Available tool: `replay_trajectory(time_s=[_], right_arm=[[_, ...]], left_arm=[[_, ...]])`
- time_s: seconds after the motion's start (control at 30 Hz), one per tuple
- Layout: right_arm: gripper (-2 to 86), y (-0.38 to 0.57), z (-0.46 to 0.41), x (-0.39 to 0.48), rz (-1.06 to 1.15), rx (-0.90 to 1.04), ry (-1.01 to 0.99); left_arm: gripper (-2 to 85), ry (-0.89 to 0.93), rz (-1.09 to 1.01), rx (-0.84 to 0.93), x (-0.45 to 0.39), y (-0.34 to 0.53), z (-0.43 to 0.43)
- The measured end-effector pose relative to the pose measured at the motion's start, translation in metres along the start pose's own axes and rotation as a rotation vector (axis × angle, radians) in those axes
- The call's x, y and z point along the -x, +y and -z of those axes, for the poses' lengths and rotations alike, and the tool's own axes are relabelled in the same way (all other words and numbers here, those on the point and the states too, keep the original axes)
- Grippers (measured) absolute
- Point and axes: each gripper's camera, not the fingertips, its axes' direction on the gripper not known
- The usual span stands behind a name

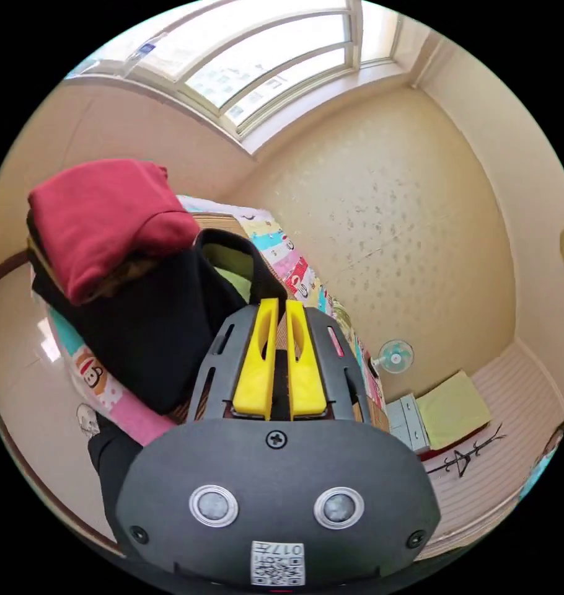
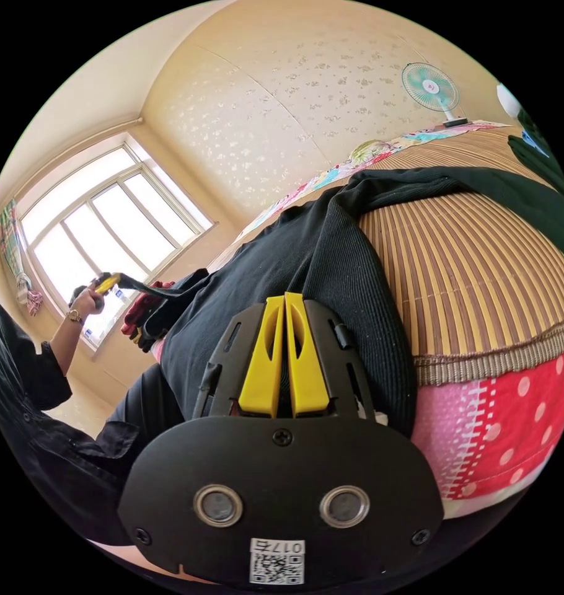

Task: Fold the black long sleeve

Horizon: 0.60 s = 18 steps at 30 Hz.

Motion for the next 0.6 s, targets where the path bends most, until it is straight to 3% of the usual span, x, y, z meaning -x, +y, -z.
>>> replay_trajectory(time_s=[0.13, 0.27, 0.4, 0.6], right_arm=[[0.1, 0.011, -0.004, 0.005, 0.01, -0.007, 0.008], [0.1, 0.022, -0.009, 0.01, 0.019, -0.008, 0.005], [0.1, 0.032, -0.015, 0.014, 0.026, -0.002, -0.008], [0.2, 0.053, -0.025, 0.024, 0.045, -0.012, -0.01]], left_arm=[[2.5, 0.195, -0.345, 0.066, -0.174, 0.044, -0.104], [4.6, 0.387, -0.453, 0.319, -0.284, 0.138, -0.241], [5.1, 0.429, -0.519, 0.453, -0.306, 0.22, -0.297], [5.2, 0.16, -0.513, 0.588, -0.225, 0.295, -0.314]])
